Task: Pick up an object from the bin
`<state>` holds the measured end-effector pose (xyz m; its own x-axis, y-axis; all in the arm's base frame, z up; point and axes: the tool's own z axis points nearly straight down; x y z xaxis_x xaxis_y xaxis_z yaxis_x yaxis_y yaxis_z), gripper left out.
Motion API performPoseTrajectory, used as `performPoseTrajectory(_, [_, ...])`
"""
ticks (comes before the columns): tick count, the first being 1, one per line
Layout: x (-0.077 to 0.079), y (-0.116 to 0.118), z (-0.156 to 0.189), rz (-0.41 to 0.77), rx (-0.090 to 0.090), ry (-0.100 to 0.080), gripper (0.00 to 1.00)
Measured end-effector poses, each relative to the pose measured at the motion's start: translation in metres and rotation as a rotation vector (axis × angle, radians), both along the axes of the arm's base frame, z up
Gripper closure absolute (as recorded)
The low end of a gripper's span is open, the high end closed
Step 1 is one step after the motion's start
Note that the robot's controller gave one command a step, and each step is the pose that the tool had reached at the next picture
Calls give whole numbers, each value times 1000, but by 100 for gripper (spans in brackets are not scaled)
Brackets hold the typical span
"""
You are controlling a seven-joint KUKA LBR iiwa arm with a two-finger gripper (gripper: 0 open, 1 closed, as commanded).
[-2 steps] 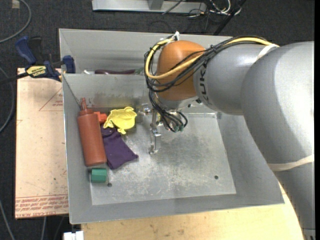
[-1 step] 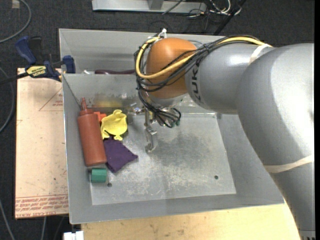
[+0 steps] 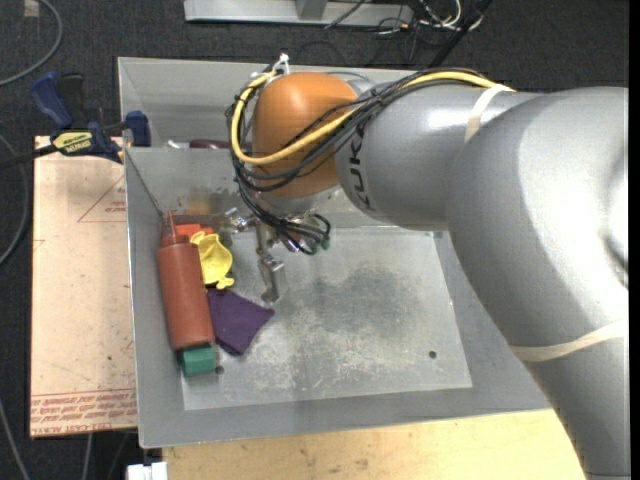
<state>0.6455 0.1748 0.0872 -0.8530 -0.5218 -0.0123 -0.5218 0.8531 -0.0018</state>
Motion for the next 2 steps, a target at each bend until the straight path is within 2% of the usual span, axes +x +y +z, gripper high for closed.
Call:
performPoseTrajectory(1, [-34,-30,33,-144,2,7,0])
performPoseTrajectory(2, [-47,-18,44,-293,-1,2,0])
